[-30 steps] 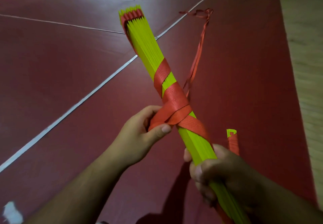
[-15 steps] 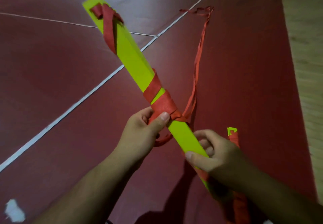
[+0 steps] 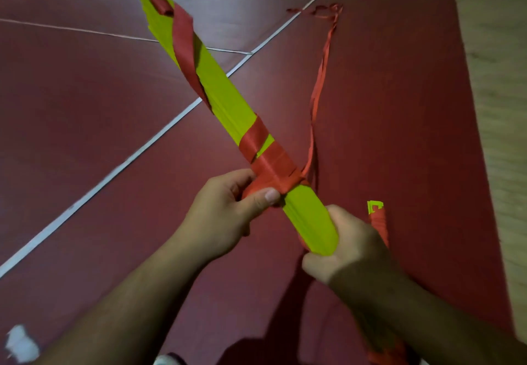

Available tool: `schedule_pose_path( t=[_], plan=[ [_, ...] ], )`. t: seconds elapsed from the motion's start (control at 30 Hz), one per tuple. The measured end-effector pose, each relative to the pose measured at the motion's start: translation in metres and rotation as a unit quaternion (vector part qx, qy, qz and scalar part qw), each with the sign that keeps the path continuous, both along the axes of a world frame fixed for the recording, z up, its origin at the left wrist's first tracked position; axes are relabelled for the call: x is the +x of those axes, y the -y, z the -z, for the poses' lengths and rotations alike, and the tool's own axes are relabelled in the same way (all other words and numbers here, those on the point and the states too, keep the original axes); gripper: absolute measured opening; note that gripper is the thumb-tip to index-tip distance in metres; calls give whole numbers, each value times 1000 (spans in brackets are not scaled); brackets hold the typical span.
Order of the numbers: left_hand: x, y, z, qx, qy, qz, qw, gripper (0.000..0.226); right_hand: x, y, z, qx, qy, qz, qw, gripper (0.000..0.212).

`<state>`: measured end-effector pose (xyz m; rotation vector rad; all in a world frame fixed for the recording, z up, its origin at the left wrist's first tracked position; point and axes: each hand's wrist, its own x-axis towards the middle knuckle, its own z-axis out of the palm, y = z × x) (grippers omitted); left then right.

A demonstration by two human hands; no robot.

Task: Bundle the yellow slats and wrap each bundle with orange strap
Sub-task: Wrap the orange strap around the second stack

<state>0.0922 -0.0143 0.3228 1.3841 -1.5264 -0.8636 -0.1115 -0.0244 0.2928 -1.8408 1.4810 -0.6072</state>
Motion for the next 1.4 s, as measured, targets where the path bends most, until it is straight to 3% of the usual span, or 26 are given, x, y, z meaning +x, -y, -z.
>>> schedule_pose_path(
  t=[0.17, 0.33, 0.43, 0.53, 0.6, 0.63, 0.73, 0.8, 0.9, 0.97, 1.03, 1.13, 1.4],
  plan=[
    [5, 0, 19, -27, -64, 26, 997, 52, 2, -5, -13, 123, 142, -81, 979, 30],
    [3, -2, 17, -14, -108, 19, 994, 84, 2, -6, -18, 228, 238, -142, 934, 28],
    [2, -3, 17, 35, -166, 52, 984, 84, -3, -6, -15, 308, 293, -198, 883, 35],
    [-7, -9, 18, 87, -272, 132, 949, 75, -13, -5, -17, 408, 328, -252, 814, 49],
    [-15, -11, 16, 93, -309, 142, 936, 84, -17, -1, -21, 430, 322, -272, 799, 50],
    [-18, -11, 15, 89, -314, 125, 937, 88, -18, 2, -22, 418, 298, -272, 814, 49],
    [-23, -6, 14, 68, -319, -20, 945, 72, -10, 10, -12, 251, 194, -188, 930, 36],
    [-24, -2, 14, 61, -308, -121, 942, 57, -4, 8, -2, 137, 151, -99, 974, 49],
    [-32, -1, 12, 60, -344, -175, 920, 56, 4, -3, -2, 18, -43, -66, 997, 74],
    [-35, -2, 9, 57, -337, -178, 923, 67, 7, -6, -2, -24, -112, -41, 993, 71],
    [-31, -3, 9, 37, -280, -147, 948, 72, 6, -3, 0, -36, -101, -15, 994, 55],
    [-18, -3, 10, 24, -212, -78, 974, 47, 0, 1, 0, 6, -41, -1, 999, 44],
    [5, -1, 14, 63, -190, -4, 980, 27, -10, -5, -25, 199, 160, -66, 965, 24]
  ],
)
